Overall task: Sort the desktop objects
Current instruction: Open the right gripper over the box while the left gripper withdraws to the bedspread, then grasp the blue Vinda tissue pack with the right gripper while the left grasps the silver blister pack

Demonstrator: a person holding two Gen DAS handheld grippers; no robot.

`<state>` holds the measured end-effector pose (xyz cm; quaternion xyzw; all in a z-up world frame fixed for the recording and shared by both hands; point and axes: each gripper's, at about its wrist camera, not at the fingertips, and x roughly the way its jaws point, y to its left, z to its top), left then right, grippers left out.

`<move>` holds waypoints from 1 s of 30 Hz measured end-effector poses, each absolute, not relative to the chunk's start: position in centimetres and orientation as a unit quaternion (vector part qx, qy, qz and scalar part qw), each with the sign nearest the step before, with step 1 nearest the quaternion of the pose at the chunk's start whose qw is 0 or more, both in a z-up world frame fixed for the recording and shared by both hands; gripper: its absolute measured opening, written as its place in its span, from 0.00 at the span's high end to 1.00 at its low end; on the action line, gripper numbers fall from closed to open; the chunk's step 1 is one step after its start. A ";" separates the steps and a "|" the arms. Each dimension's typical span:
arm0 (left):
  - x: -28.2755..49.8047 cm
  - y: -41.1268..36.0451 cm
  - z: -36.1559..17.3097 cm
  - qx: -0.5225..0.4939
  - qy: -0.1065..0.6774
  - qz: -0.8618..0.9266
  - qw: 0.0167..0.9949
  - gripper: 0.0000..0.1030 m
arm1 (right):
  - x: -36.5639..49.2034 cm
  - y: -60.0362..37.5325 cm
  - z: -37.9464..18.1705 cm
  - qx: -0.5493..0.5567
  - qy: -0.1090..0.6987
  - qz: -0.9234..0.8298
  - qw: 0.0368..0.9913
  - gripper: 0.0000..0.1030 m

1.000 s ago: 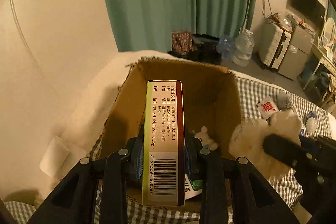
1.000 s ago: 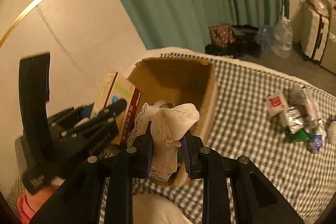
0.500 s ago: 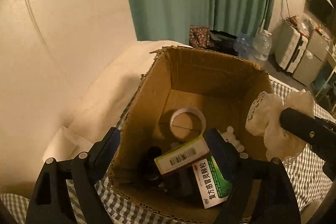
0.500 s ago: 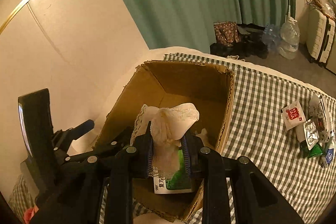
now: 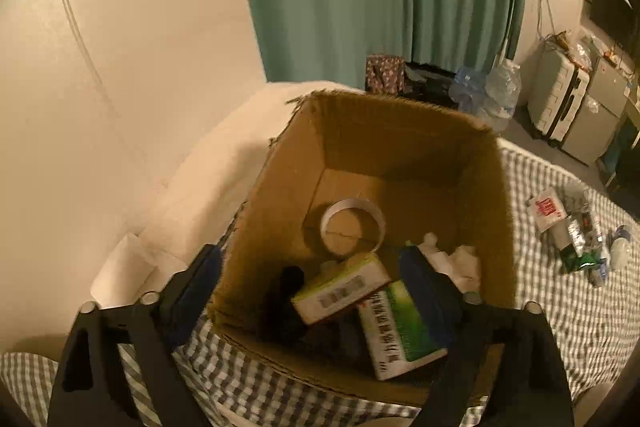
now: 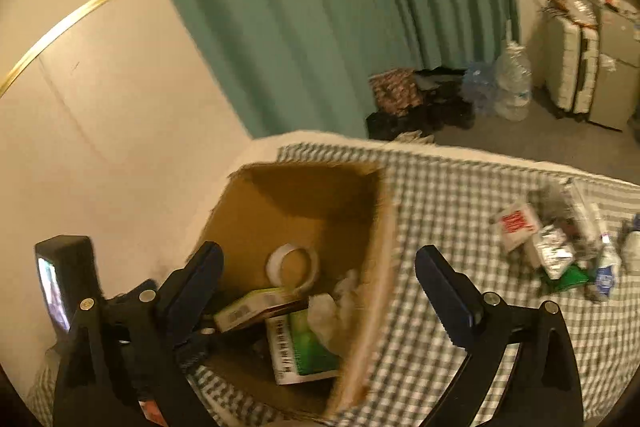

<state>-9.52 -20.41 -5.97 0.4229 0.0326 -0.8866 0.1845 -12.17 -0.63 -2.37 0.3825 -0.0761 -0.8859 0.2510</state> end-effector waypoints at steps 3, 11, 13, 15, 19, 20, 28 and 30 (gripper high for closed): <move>-9.5 -17.9 -5.4 0.410 0.029 -0.896 0.168 0.02 | -12.0 2.9 -2.5 0.374 -0.083 -0.898 0.216 0.05; -11.8 -7.2 -6.6 0.422 0.015 -0.902 0.093 0.00 | -13.2 16.5 -4.6 0.368 -0.093 -0.921 0.085 0.05; -12.5 -4.2 -7.1 0.415 0.006 -0.906 0.077 0.00 | -13.6 20.5 -5.5 0.373 -0.117 -0.919 0.053 0.05; -13.4 -1.4 -7.9 0.412 -0.006 -0.909 0.062 0.00 | -13.8 24.6 -7.0 0.378 -0.151 -0.913 0.003 0.05; -16.0 4.2 -10.3 0.421 -0.034 -0.906 0.014 0.00 | -14.7 29.3 -10.2 0.391 -0.188 -0.901 -0.029 0.05; -16.5 5.1 -10.9 0.421 -0.040 -0.906 0.005 0.00 | -15.0 30.0 -11.2 0.395 -0.192 -0.898 -0.033 0.05; -21.3 10.7 -17.1 0.450 -0.105 -0.886 -0.023 0.00 | -18.3 29.4 -17.3 0.432 -0.184 -0.883 -0.003 0.05; -22.3 11.1 -18.0 0.454 -0.106 -0.884 -0.031 0.00 | -19.7 29.3 -18.6 0.440 -0.189 -0.878 0.002 0.05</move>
